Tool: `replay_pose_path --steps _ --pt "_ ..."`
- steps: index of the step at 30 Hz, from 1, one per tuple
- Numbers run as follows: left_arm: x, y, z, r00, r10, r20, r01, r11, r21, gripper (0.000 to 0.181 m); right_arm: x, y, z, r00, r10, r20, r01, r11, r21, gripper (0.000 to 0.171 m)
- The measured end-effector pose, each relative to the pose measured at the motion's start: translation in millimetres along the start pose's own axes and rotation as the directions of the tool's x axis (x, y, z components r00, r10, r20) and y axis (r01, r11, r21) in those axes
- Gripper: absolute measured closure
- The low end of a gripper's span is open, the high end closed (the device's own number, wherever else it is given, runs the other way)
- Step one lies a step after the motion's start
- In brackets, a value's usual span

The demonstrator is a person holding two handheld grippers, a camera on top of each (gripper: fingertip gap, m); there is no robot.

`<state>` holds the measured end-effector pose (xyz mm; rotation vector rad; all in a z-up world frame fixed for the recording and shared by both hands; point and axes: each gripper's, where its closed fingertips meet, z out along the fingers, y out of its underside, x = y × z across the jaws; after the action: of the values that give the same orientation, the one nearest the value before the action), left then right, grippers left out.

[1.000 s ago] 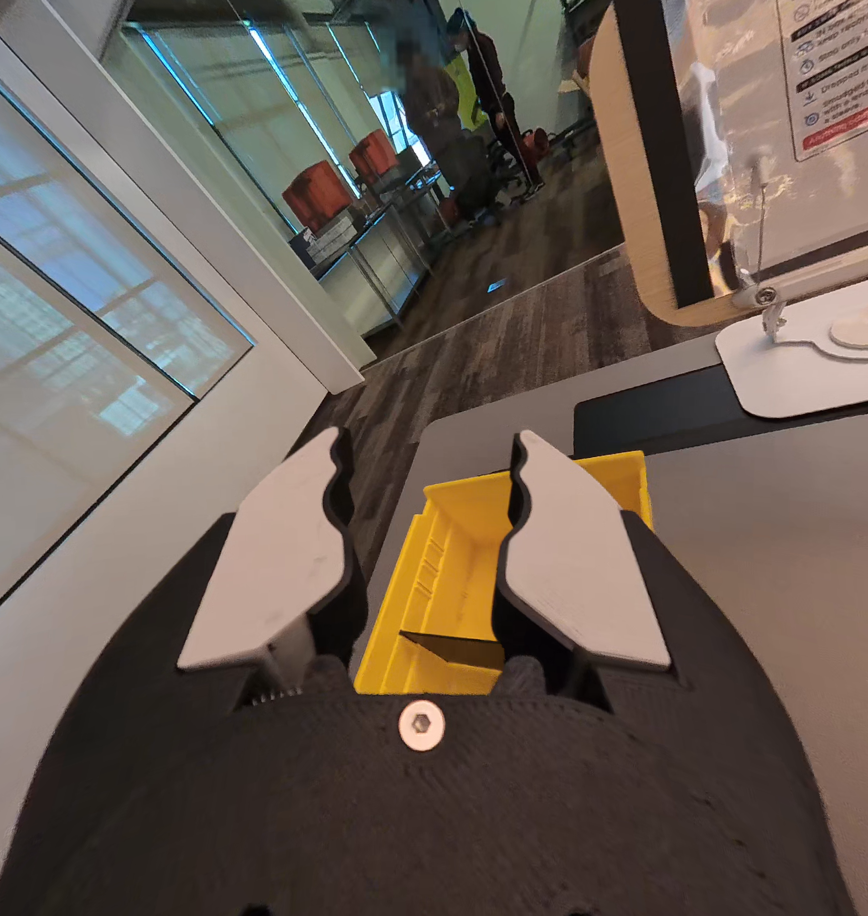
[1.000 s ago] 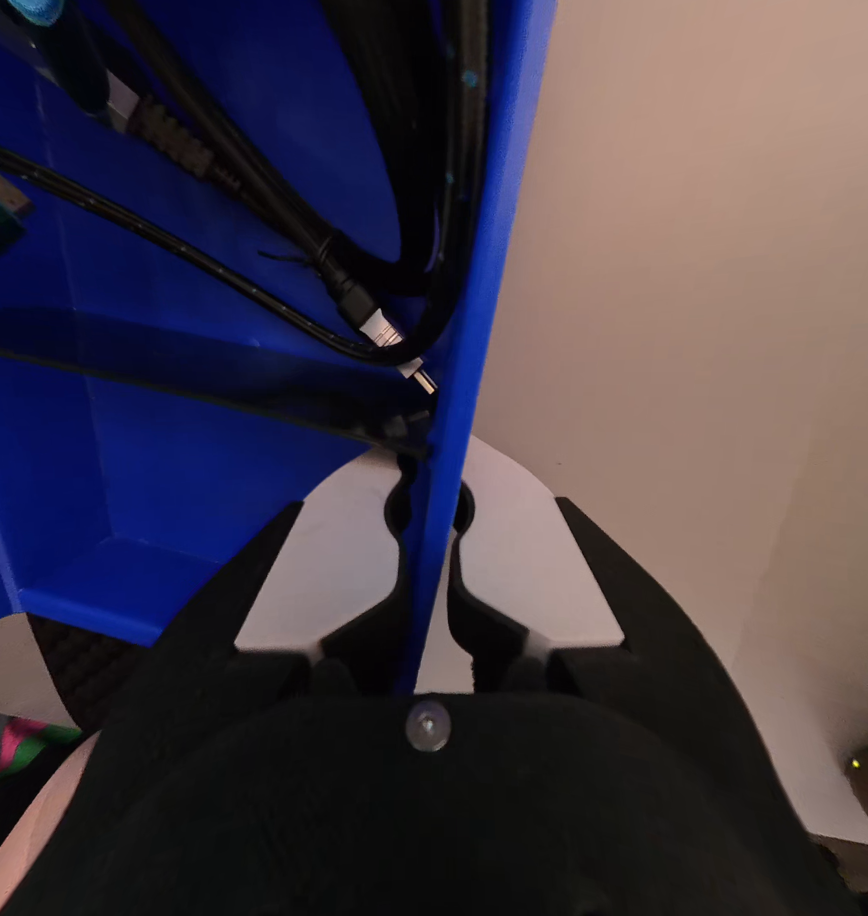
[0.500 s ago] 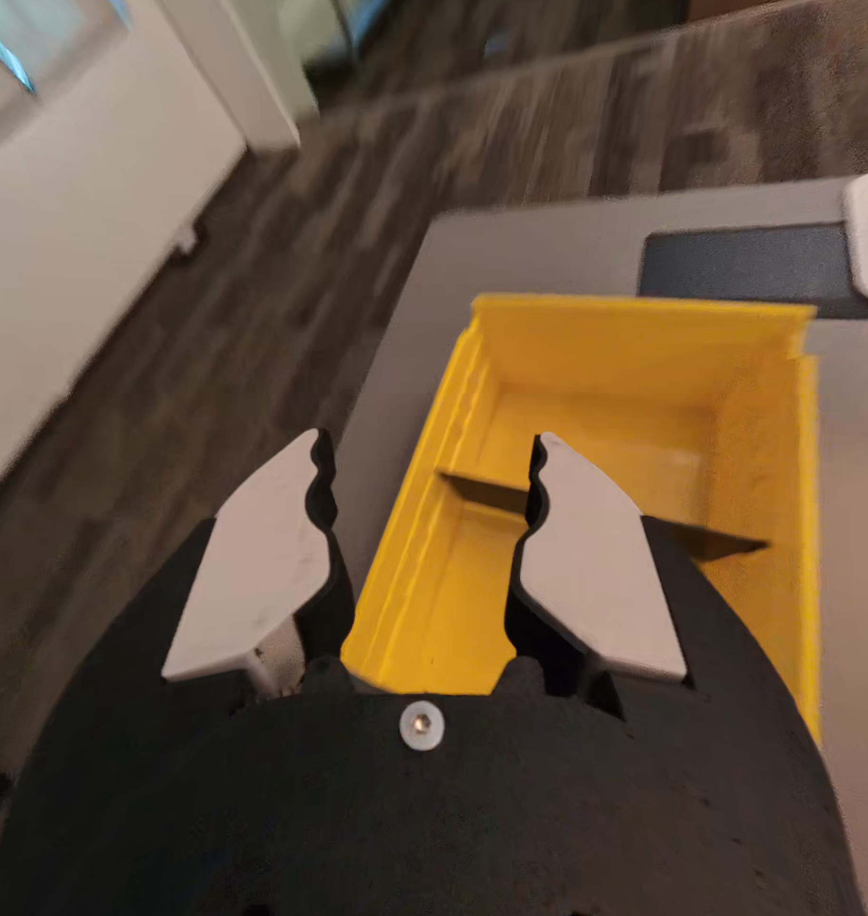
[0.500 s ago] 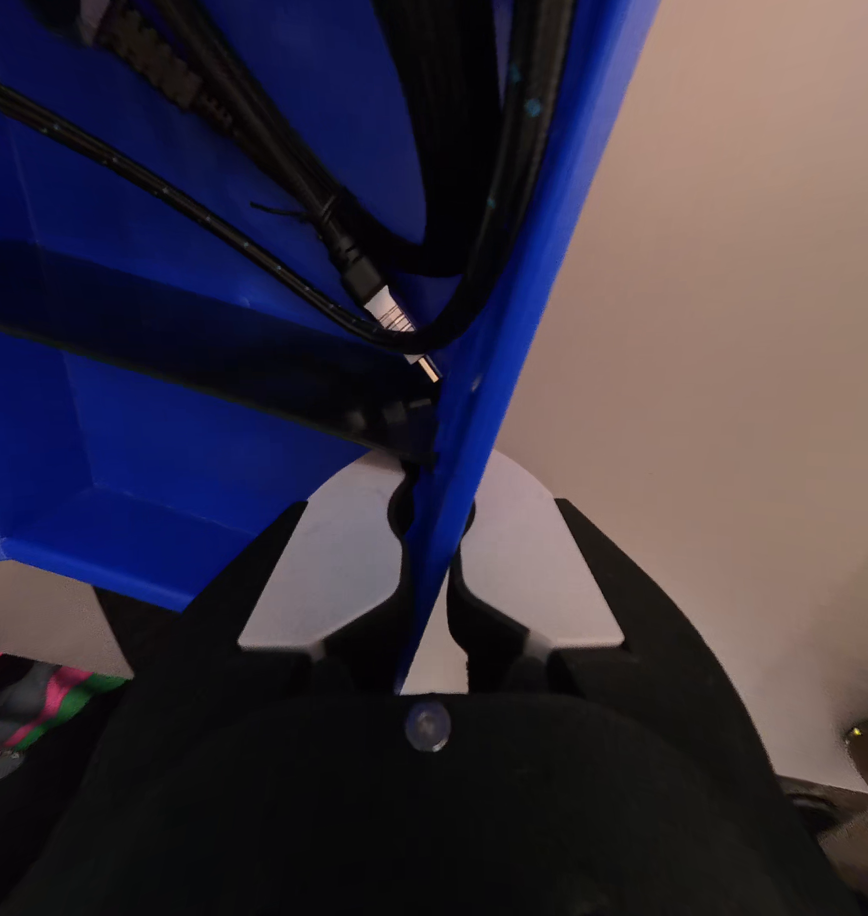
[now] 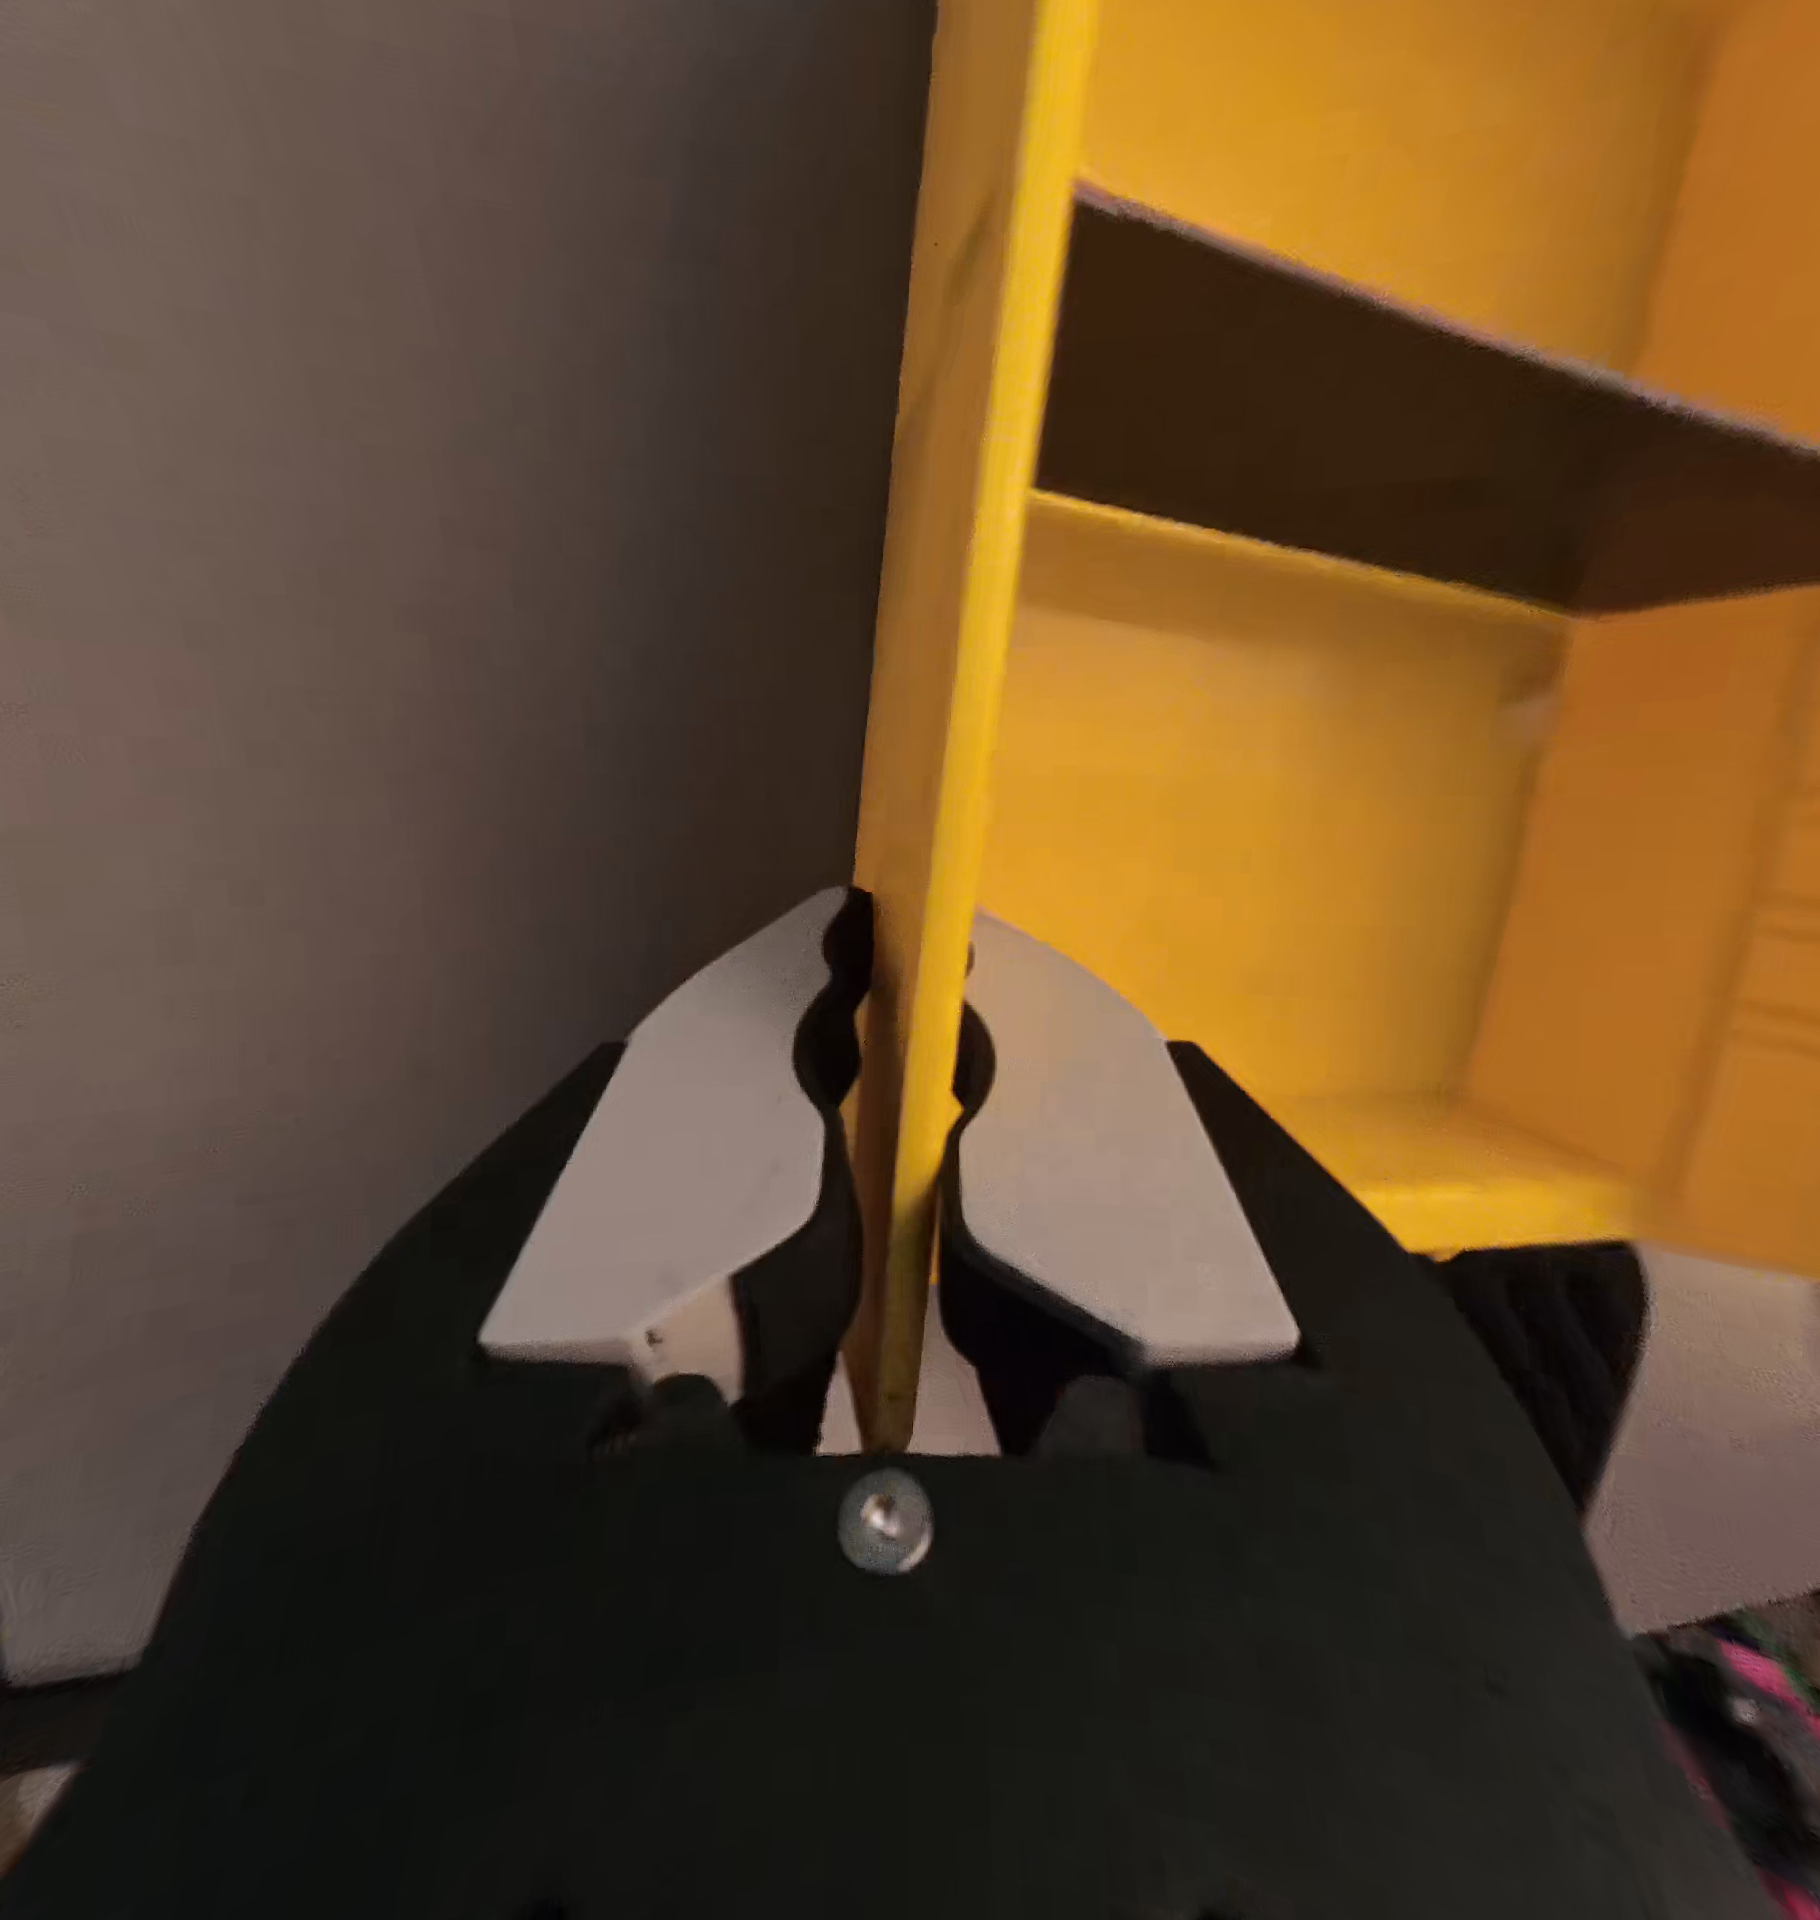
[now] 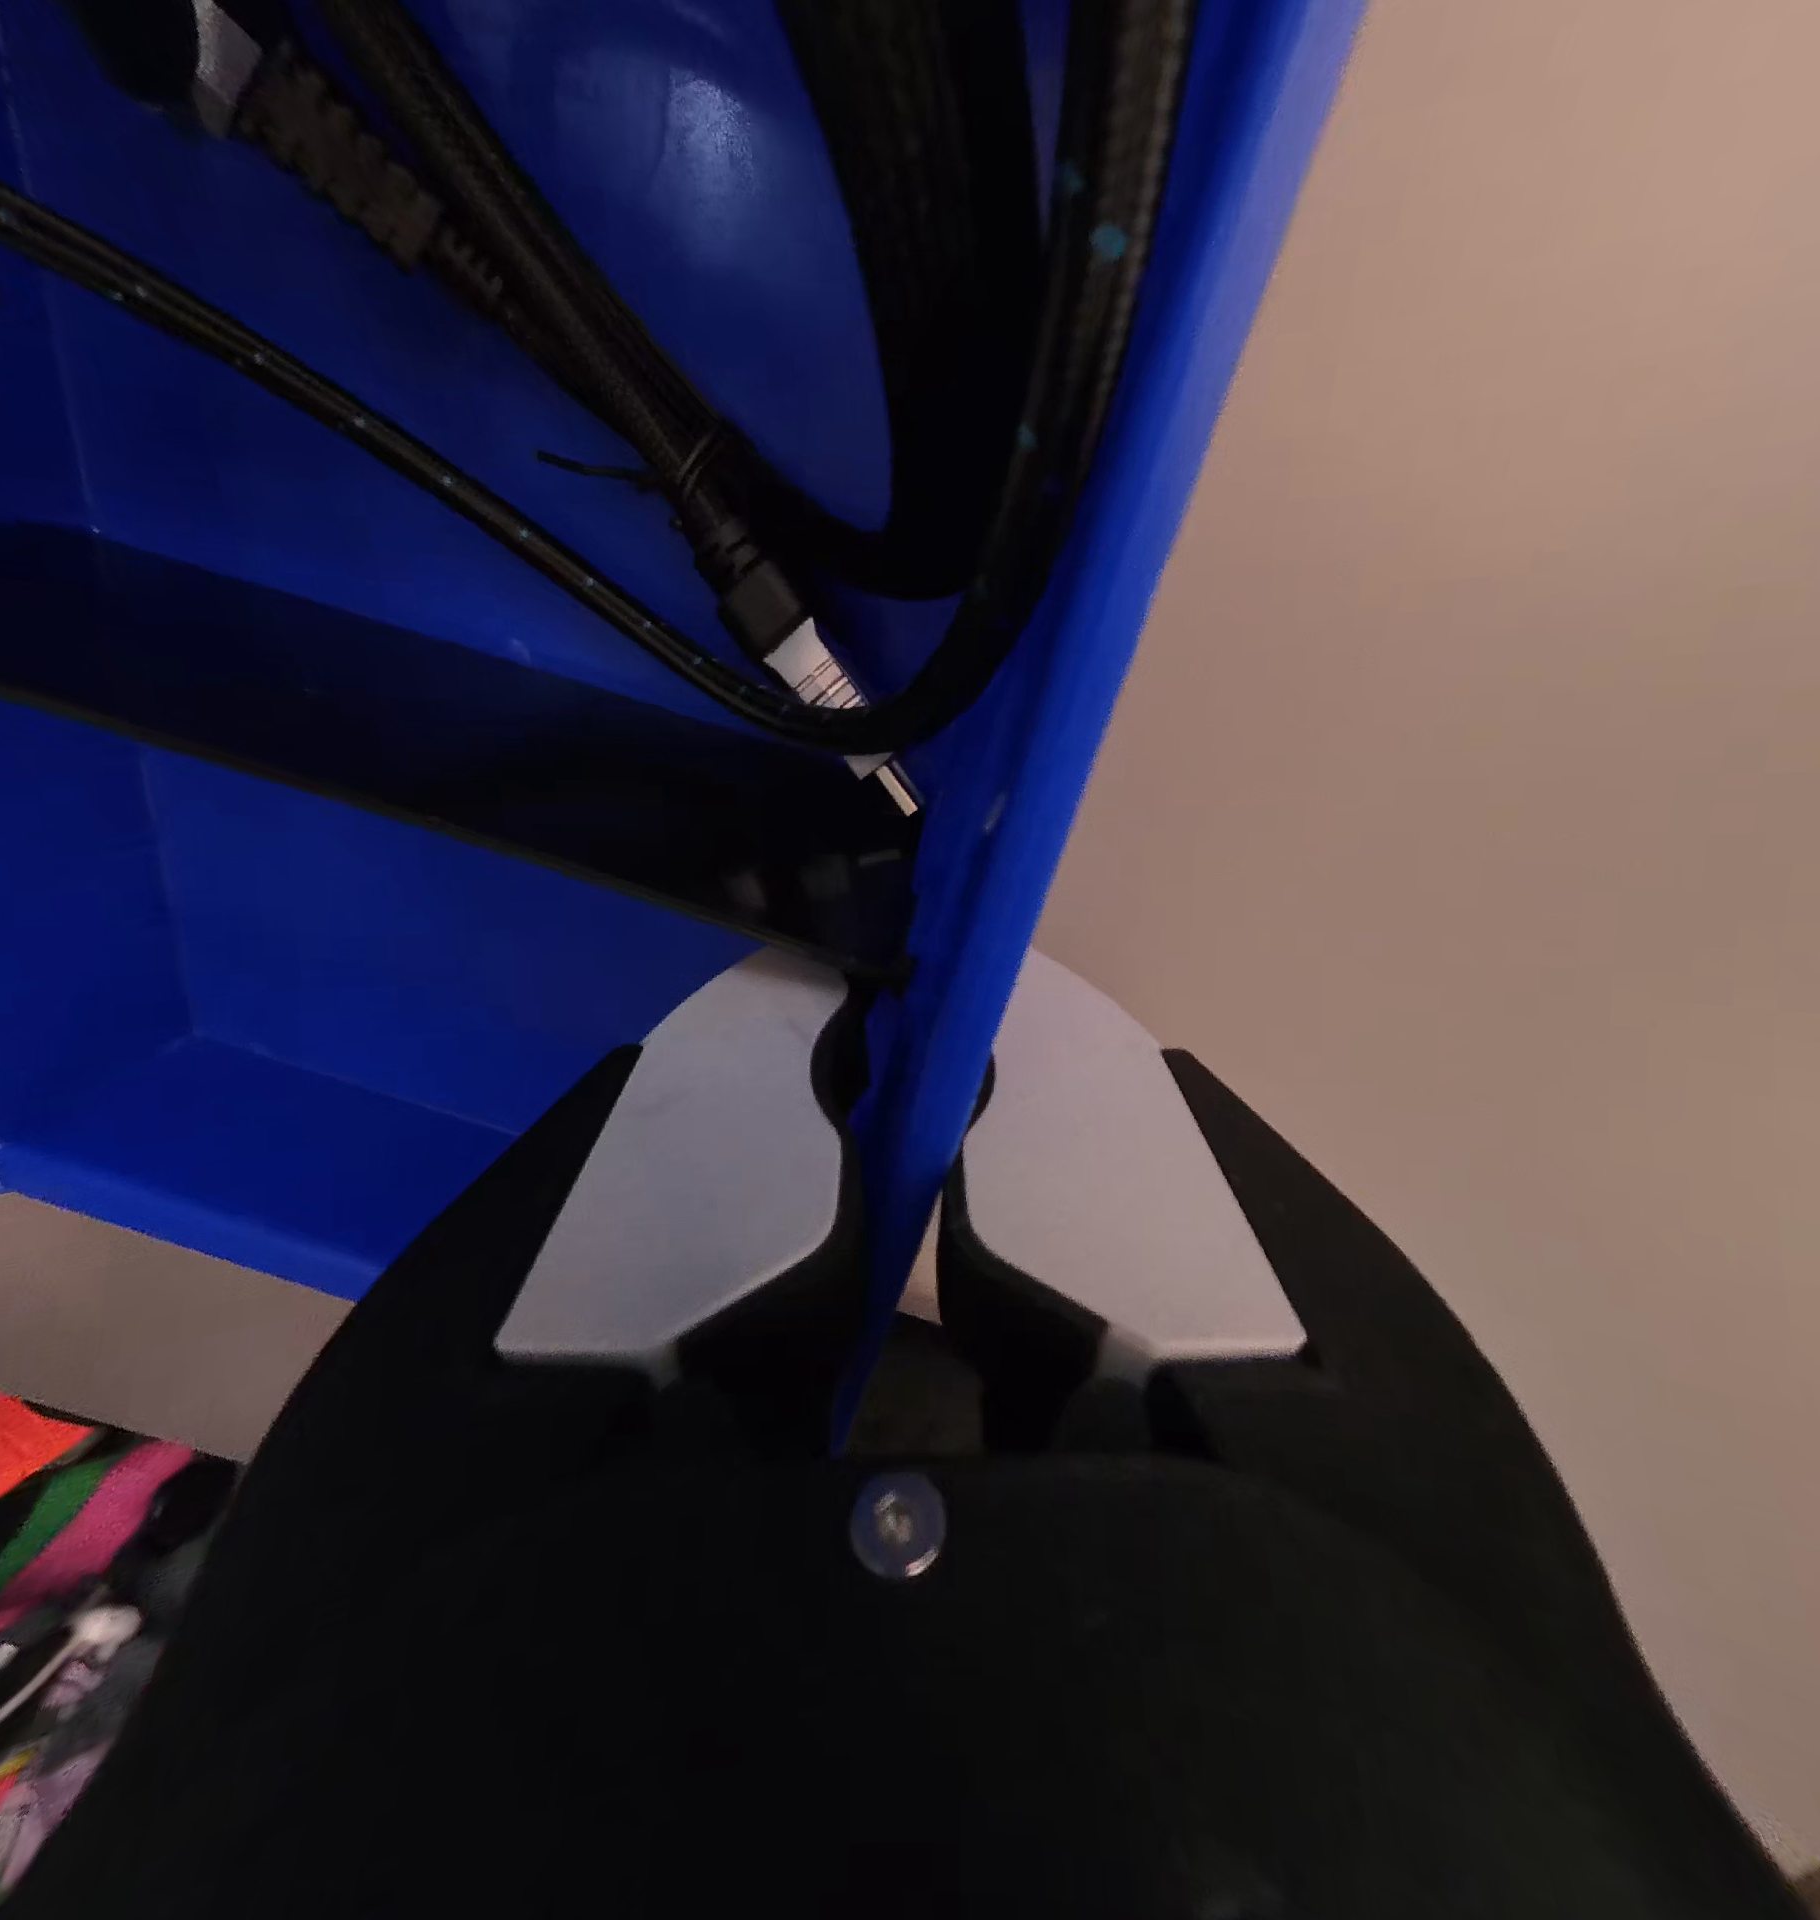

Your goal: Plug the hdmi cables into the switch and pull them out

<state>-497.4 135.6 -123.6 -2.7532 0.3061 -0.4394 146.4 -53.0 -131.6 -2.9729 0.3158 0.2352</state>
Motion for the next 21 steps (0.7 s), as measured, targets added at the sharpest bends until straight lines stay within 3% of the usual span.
replay_pose_path --steps 4,10,12,14,15,17,18,21 --pt "23.3 -3.2 10.1 0.979 0.202 0.031 -0.2 0.978 -0.055 0.172 -47.0 -12.6 9.5 1.0 -0.028 0.0 0.028 1.0 -0.002 0.161" --pt "68.2 0.2 23.2 0.95 0.305 -0.066 -0.311 0.942 -0.125 0.162 -110.5 -17.7 21.3 0.986 -0.1 0.133 0.104 0.994 -0.023 0.149" --pt "77.8 6.6 23.0 0.951 0.281 -0.126 -0.298 0.943 -0.148 0.156 -111.7 -18.8 7.9 0.991 -0.023 0.135 0.014 0.998 0.065 0.148" --pt "81.5 8.2 18.8 0.951 0.256 -0.171 -0.281 0.95 -0.139 0.153 -116.3 -22.7 -25.6 0.99 0.049 0.131 -0.082 0.962 0.26 0.145" --pt "82.1 6.6 13.8 0.953 0.236 -0.192 -0.261 0.958 -0.12 0.153 -122.2 -25.6 -49.0 0.993 0.056 0.106 -0.093 0.919 0.384 0.132" --pt "78.2 -3.7 -3.1 0.962 0.185 -0.2 -0.197 0.98 -0.039 0.153 -165.4 -38.4 -107.9 0.993 -0.111 0.037 0.058 0.737 0.674 0.155" --pt "74.5 -11.8 -14.1 0.969 0.161 -0.19 -0.16 0.987 0.019 0.153 -194.0 -43.6 -136.4 0.978 -0.206 -0.036 0.154 0.598 0.786 0.153" --pt "68.5 -37.0 -50.3 0.977 0.138 -0.16 -0.101 0.97 0.223 0.155 -274.4 -43.4 -179.3 0.91 -0.32 -0.264 0.349 0.249 0.903 0.138"
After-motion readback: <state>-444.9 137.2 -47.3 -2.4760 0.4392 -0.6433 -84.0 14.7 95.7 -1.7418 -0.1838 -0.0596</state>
